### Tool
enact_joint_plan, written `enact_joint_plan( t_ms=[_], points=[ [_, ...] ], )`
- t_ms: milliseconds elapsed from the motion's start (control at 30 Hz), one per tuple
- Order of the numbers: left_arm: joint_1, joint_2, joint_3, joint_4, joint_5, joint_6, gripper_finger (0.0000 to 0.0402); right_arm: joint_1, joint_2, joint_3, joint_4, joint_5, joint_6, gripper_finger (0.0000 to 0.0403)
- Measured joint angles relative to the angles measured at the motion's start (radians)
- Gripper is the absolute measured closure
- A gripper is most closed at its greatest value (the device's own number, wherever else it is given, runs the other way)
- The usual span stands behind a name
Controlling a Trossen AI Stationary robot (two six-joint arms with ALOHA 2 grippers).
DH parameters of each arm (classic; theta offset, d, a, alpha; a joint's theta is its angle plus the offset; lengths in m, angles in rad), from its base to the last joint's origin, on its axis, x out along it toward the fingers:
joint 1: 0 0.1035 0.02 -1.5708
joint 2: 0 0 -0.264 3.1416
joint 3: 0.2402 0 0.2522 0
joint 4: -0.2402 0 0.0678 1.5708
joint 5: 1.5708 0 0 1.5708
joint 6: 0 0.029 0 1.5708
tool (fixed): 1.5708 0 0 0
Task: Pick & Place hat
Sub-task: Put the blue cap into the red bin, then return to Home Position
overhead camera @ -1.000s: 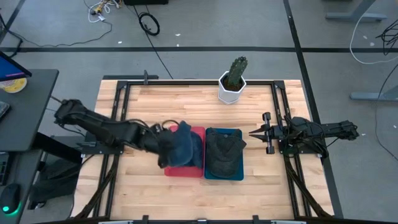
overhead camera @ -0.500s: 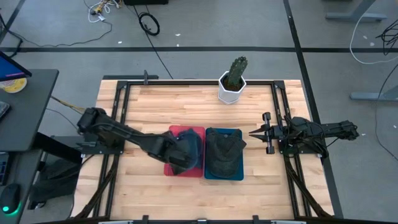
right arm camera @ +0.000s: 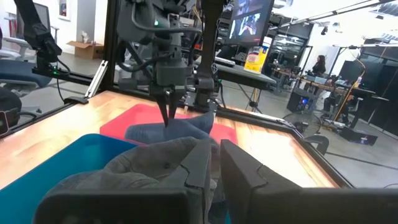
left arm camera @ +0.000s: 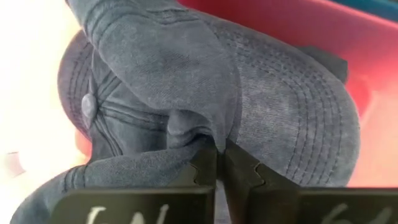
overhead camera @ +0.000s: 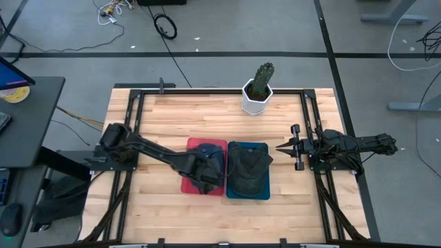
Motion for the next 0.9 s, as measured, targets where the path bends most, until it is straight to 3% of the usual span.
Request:
enact_joint_plan(
  t_ms=[233, 333, 467, 667, 900],
  points=[
    [0.0, 0.009, -0.001, 0.002, 0.008, 0.034, 0.0352, 0.0, 0.0, 0.0, 0.0, 0.0, 0.0, 0.0364],
    [0.001, 0.001, -0.002, -0.001, 0.064, 0.081, 0.0331, 0.0, 0.0, 0.0, 0.0, 0.0, 0.0, 0.0364],
    [0.0, -0.011, -0.003, 0.006, 0.135, 0.102, 0.0281, 0.0, 0.0, 0.0, 0.0, 0.0, 0.0, 0.0364],
    [-0.002, -0.068, -0.005, 0.038, 0.139, 0.136, 0.021, 0.0, 0.0, 0.0, 0.0, 0.001, 0.0, 0.0364],
    [-0.012, -0.124, -0.004, 0.004, 0.133, 0.163, 0.0186, 0.0, 0.0, 0.0, 0.0, 0.0, 0.0, 0.0364]
  ],
)
